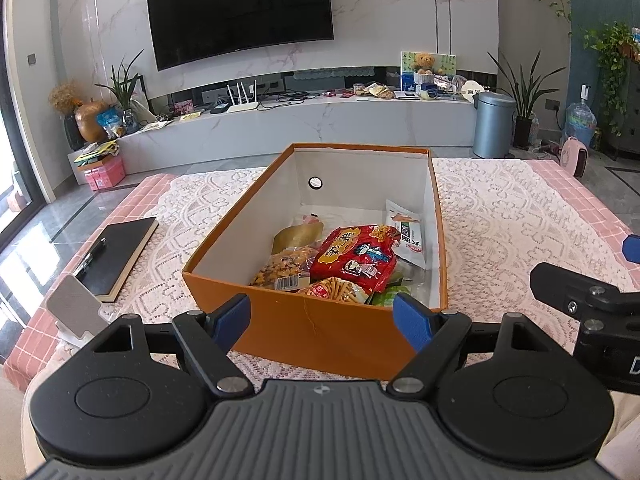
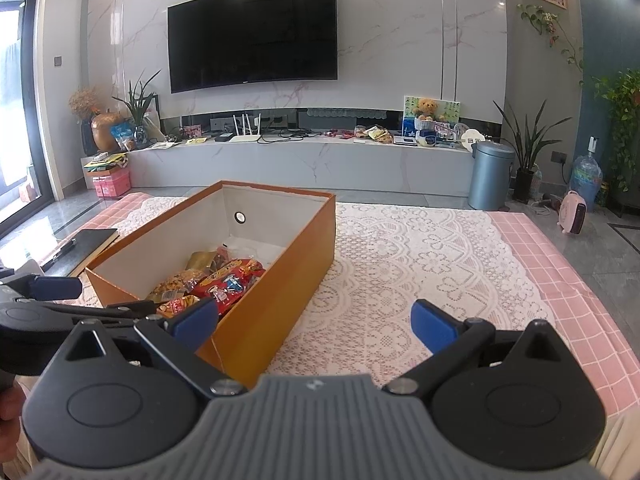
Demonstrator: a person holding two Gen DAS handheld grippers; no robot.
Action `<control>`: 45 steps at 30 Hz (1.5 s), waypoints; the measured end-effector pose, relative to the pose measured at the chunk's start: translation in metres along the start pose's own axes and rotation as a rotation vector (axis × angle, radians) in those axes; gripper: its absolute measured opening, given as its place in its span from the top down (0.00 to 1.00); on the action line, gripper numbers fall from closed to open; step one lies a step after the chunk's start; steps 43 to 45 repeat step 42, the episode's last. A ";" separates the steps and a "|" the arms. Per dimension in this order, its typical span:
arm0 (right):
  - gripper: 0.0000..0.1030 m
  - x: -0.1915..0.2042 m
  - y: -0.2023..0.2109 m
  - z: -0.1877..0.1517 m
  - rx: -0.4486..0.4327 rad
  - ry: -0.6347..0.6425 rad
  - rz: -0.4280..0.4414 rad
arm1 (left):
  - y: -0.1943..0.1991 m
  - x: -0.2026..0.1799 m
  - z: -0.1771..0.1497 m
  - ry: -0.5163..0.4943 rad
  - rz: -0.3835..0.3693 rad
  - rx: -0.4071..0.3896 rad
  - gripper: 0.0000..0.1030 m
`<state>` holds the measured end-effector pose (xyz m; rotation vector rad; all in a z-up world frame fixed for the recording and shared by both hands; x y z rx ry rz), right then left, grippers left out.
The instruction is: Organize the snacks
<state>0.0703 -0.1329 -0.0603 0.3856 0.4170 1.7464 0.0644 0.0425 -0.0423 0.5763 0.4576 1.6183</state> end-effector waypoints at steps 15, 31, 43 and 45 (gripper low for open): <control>0.03 0.000 0.001 0.000 -0.001 -0.001 0.001 | 0.003 0.001 0.001 -0.015 0.013 -0.014 0.08; 0.03 0.001 0.001 0.001 0.001 -0.003 0.000 | 0.003 0.002 0.002 -0.029 0.032 -0.019 0.08; 0.03 0.003 0.001 -0.004 0.010 -0.008 0.000 | 0.003 0.004 0.001 -0.021 0.040 -0.024 0.08; 0.03 0.003 0.001 -0.004 0.010 -0.008 0.000 | 0.003 0.004 0.001 -0.021 0.040 -0.024 0.08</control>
Point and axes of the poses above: each gripper's, at about its wrist camera, not at the fingertips, and y roughly against the way its jaws point, x to its left, z to its top, the point moved 3 cm from there along -y, roughly the way its jaws point, and after that the axes turned 1 degree about z, right-handed, at the moved point
